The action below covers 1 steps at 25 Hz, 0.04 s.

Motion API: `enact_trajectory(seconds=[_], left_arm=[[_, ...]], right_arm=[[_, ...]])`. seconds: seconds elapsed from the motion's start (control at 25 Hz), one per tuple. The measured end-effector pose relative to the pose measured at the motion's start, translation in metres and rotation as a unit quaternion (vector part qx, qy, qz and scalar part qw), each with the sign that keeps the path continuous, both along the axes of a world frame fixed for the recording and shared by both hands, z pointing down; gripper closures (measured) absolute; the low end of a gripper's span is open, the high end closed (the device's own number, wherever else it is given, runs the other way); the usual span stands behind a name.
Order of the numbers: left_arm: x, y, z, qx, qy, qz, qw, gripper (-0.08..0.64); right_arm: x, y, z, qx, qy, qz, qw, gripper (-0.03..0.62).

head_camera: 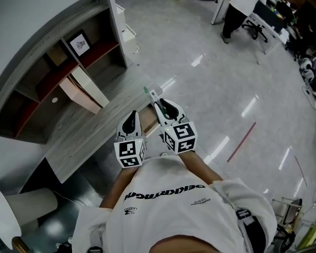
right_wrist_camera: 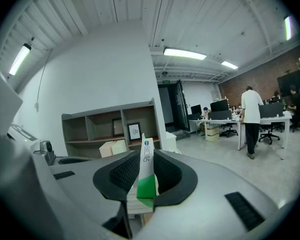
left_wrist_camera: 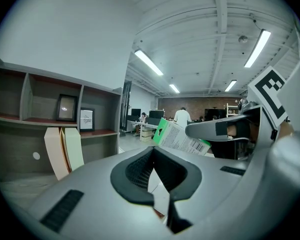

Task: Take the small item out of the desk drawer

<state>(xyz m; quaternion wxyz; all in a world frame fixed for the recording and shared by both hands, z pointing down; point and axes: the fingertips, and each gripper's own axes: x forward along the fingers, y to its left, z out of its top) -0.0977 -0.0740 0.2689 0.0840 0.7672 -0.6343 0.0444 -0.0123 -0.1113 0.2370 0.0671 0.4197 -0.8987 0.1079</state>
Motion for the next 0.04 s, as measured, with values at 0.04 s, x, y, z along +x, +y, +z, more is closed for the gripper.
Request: enact_trajectory(seconds=[0.04], left_arm=[[0.0001,0.0001,-0.0004,0.001,0.0,0.0,1.0,0.545]], right_arm=[[0.0004,0.0003,-0.0004,0.001,0.0,0.0,1.0,0.48]])
